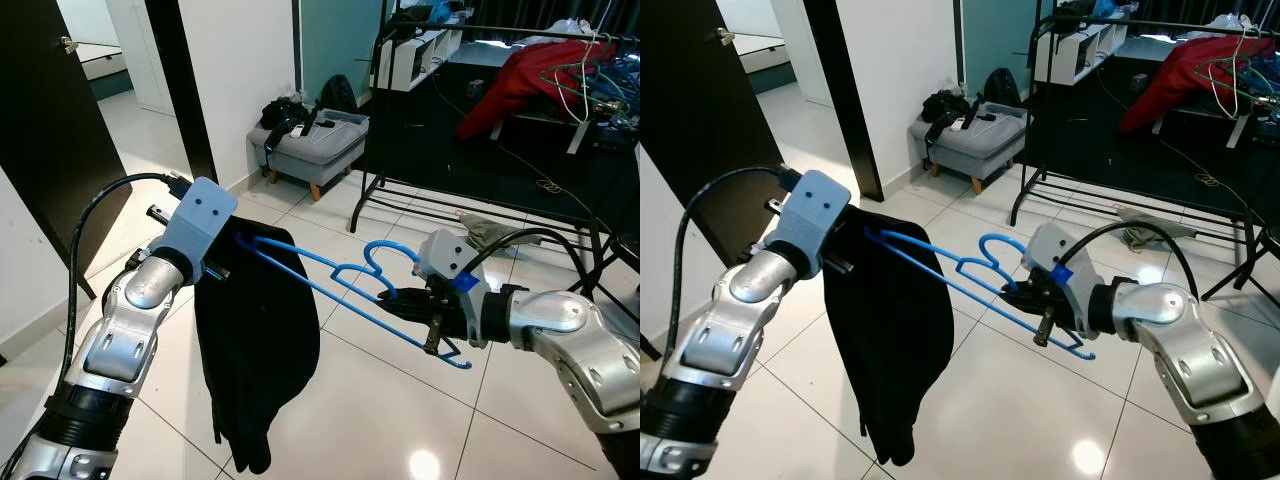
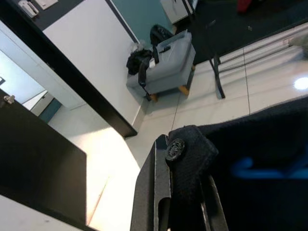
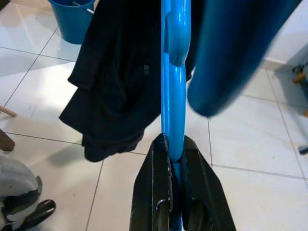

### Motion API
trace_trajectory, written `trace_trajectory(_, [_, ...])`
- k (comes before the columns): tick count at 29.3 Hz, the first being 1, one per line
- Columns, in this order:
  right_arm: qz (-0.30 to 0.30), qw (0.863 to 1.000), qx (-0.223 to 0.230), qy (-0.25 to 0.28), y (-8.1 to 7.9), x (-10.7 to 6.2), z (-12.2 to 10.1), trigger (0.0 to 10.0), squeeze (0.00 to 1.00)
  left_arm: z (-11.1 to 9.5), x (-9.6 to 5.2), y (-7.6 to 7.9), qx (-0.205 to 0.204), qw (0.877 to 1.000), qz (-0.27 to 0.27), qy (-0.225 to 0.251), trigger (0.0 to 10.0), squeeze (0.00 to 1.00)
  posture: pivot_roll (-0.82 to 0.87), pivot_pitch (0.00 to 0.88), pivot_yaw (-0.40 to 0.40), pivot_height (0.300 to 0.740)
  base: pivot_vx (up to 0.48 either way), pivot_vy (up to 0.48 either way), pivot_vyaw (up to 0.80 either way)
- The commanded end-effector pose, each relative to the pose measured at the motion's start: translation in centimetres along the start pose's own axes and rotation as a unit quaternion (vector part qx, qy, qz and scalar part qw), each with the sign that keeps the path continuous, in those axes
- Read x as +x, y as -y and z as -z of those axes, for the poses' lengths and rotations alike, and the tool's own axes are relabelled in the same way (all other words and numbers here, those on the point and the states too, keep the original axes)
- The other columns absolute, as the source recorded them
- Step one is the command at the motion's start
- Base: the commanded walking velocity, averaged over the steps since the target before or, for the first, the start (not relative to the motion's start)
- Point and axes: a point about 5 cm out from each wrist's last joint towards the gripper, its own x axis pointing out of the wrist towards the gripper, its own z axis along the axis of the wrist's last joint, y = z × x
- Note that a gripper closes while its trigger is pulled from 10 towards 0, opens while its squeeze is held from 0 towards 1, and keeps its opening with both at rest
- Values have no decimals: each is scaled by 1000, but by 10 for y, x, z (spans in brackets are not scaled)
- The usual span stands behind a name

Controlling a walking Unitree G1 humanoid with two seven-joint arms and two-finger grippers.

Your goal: Hang hanger

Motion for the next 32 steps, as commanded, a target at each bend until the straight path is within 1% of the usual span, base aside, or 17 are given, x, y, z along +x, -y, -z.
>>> trace_trajectory(1, [-7, 1000, 3, 0, -1, 5, -2, 10000, 0, -10, 0, -5, -4, 1000, -11, 24, 10000, 0, -39, 0, 40, 740, 0, 0, 0])
trace_trajectory(3, [4, 997, 76, 21, 2, 13, 2, 10000, 0, -28, -1, 6, -52, 995, -7, 81, 10000, 0, -34, 0, 29, 740, 0, 0, 0])
trace_trajectory(5, [4, 997, 76, 21, 2, 13, 2, 10000, 0, -28, -1, 6, -52, 995, -7, 81, 10000, 0, -34, 0, 29, 740, 0, 0, 0])
trace_trajectory(6, [7, 993, 111, 31, 4, 17, 4, 10000, 0, -36, -1, 11, -70, 992, -3, 104, 10000, 0, -34, 0, 29, 740, 0, 0, 0])
trace_trajectory(9, [7, 993, 111, 31, 4, 17, 4, 10000, 0, -36, -1, 11, -70, 992, -3, 104, 10000, 0, -34, 0, 29, 740, 0, 0, 0])
trace_trajectory(10, [28, 989, 139, 29, 10, 20, 8, 10000, 0, -41, -1, 17, -83, 990, 5, 117, 10000, 0, -27, 0, 26, 740, 0, 0, 0])
trace_trajectory(11, [28, 989, 139, 29, 10, 20, 8, 10000, 0, -41, -1, 17, -83, 990, 5, 117, 10000, 0, -27, 0, 26, 740, 0, 0, 0])
trace_trajectory(13, [116, 975, 189, 21, 34, 22, 15, 10000, 0, -48, -2, 29, -116, 984, 26, 135, 10000, 0, -27, 0, 28, 740, 0, 0, 0])
trace_trajectory(16, [155, 967, 202, 19, 43, 21, 16, 10000, 0, -51, -3, 32, -135, 980, 32, 140, 10000, 0, -28, 0, 29, 740, 0, 0, 0])
trace_trajectory(18, [197, 956, 215, 24, 53, 19, 15, 10000, 0, -54, -4, 33, -168, 974, 34, 146, 10000, 0, -28, 0, 31, 740, 0, 0, 0])
trace_trajectory(22, [219, 950, 222, 26, 57, 18, 15, 10000, 0, -55, -4, 35, -185, 971, 41, 146, 10000, 0, -29, 0, 32, 740, 0, 0, 0])
trace_trajectory(23, [243, 943, 225, 24, 61, 18, 14, 10000, 0, -56, -5, 42, -190, 969, 65, 145, 10000, 0, -28, 0, 30, 740, 0, 0, 0])
trace_trajectory(26, [258, 939, 225, 26, 63, 20, 13, 10000, 0, -56, -6, 50, -192, 967, 88, 141, 10000, 0, -28, 0, 30, 740, 0, 0, 0])
trace_trajectory(27, [261, 938, 223, 35, 63, 22, 10, 10000, 0, -56, -8, 61, -199, 964, 117, 136, 10000, 0, -28, 0, 30, 740, 0, 0, 0])
trace_trajectory(28, [261, 938, 223, 35, 63, 22, 10, 10000, 0, -56, -8, 61, -199, 964, 117, 136, 10000, 0, -28, 0, 30, 740, 0, 0, 0])
trace_trajectory(29, [250, 942, 220, 45, 59, 26, 5, 10000, 0, -56, -11, 74, -201, 959, 151, 131, 10000, 0, -28, 0, 30, 740, 0, 0, 0])
trace_trajectory(32, [232, 947, 216, 51, 55, 29, 2, 10000, 0, -59, -14, 87, -209, 952, 181, 133, 10000, 0, -35, 0, 32, 740, 0, 0, 0])
